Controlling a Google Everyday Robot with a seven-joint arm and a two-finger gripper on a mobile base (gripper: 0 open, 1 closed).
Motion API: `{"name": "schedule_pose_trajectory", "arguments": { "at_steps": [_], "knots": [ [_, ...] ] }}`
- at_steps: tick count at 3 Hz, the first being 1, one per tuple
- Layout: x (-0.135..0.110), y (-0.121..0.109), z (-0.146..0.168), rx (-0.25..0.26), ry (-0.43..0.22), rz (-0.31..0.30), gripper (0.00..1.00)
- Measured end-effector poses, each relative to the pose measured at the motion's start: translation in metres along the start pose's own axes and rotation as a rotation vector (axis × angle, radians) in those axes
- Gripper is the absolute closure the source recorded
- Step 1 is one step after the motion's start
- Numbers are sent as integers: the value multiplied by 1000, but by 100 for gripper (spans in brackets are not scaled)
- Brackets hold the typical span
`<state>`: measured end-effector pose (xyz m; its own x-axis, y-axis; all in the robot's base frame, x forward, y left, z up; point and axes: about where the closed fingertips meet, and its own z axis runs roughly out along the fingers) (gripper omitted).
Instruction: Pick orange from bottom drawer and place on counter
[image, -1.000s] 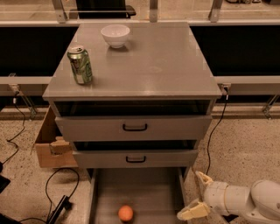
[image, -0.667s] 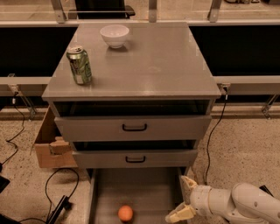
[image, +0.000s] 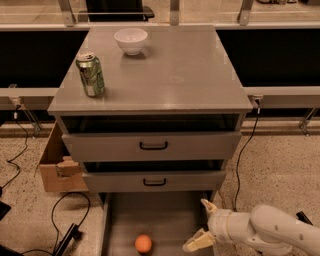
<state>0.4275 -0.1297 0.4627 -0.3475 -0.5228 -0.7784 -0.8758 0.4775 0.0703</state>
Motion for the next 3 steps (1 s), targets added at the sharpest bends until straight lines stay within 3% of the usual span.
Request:
{"name": "schedule_pose_trajectory", "arguments": {
  "at_steps": [1,2,3],
  "knots": [
    [15,-18,70,-9,65,-114,0],
    [48,-31,143,-58,92,-171,0],
    [81,-36,186,-94,74,-164,0]
  ]
}}
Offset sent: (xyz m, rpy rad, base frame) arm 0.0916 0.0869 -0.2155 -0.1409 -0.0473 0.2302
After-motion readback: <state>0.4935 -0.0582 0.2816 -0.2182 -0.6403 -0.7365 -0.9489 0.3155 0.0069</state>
